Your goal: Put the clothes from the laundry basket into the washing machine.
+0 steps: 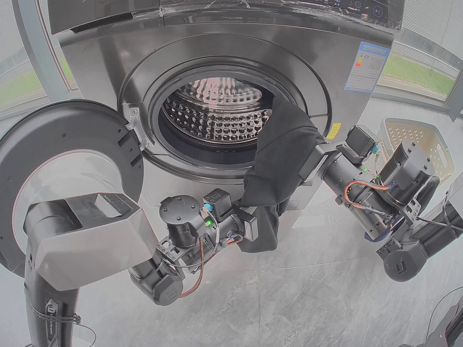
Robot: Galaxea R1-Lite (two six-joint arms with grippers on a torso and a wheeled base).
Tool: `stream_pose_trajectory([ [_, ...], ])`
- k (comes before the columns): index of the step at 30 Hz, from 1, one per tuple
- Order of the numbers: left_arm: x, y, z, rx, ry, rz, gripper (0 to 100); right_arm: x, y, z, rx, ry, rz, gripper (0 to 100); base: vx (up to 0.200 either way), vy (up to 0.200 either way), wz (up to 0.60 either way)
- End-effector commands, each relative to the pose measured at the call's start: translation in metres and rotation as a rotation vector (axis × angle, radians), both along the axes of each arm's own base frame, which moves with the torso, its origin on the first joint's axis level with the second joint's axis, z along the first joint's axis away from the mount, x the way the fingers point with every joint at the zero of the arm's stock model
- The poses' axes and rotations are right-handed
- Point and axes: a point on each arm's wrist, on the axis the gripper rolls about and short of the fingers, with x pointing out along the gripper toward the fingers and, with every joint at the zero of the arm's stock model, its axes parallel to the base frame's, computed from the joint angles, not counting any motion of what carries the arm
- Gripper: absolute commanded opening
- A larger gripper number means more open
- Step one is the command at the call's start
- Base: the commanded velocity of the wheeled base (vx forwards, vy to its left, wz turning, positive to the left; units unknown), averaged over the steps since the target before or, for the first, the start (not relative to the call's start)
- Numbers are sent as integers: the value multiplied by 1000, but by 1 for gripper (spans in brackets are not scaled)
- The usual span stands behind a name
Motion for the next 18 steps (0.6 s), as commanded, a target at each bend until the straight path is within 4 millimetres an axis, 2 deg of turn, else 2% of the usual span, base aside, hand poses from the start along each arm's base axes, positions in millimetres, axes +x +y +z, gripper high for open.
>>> stream_pose_trajectory([
  [1, -20, 15, 34, -25, -35, -8, 0, 4, -1, -7, 20, 22, 2, 100, 0, 0, 0],
  [4, -31, 26, 50, -40, -50, -8, 0, 9, -5, -12, 21, 35, -14, 100, 0, 0, 0],
  [9, -46, 44, 79, -91, -83, -8, 0, 19, -15, -37, -31, 108, -61, 100, 0, 0, 0],
  [13, -63, 57, 91, -116, -72, -30, 0, 30, -22, -55, -58, 157, -98, 100, 0, 0, 0],
  [15, -63, 57, 91, -116, -72, -30, 0, 30, -22, -55, -58, 157, -98, 100, 0, 0, 0],
  [17, -64, 75, 98, -156, -56, 8, 0, 26, -27, -65, -87, 192, -104, 100, 0, 0, 0],
  [18, -63, 77, 99, -160, -55, 13, 0, 25, -27, -66, -92, 198, -105, 100, 0, 0, 0],
])
